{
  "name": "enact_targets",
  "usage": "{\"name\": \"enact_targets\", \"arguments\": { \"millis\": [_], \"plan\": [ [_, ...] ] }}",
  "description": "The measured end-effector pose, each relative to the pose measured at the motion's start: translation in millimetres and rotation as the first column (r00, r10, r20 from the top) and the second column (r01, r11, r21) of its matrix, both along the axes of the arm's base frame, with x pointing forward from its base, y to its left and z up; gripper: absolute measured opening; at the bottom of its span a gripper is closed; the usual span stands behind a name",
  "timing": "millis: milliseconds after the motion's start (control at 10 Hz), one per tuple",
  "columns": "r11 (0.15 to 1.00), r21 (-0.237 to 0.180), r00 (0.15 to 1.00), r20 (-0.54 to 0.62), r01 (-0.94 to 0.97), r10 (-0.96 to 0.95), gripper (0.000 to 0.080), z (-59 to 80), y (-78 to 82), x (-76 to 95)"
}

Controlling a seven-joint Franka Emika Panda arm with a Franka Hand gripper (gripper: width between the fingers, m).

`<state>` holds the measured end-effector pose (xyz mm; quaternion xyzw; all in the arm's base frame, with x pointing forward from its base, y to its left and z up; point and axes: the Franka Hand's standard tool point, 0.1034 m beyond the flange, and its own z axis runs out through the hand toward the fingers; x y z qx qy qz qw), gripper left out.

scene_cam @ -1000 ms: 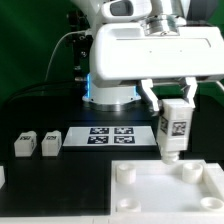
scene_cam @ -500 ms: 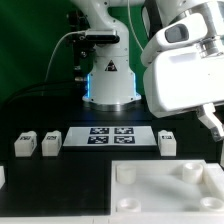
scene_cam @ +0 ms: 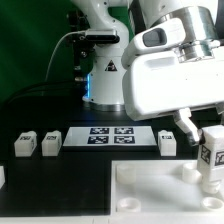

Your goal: Assemble one leg

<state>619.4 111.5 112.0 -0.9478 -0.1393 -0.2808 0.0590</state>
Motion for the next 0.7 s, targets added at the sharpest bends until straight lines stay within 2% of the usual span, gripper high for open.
{"name": "enact_targets", "arguments": {
  "millis": [100, 400, 700],
  "plan": [
    [1.0, 0.004, 1.0, -0.004, 0.001, -0.001, 0.0294, -6.9, 1.8, 0.2],
    [1.0, 0.007, 1.0, -0.009, -0.002, 0.002, 0.0294, -10.9, 5.0, 0.2],
    [1.0, 0.007, 1.0, -0.005, 0.005, -0.005, 0.0294, -14.5, 1.3, 0.6]
  ]
}}
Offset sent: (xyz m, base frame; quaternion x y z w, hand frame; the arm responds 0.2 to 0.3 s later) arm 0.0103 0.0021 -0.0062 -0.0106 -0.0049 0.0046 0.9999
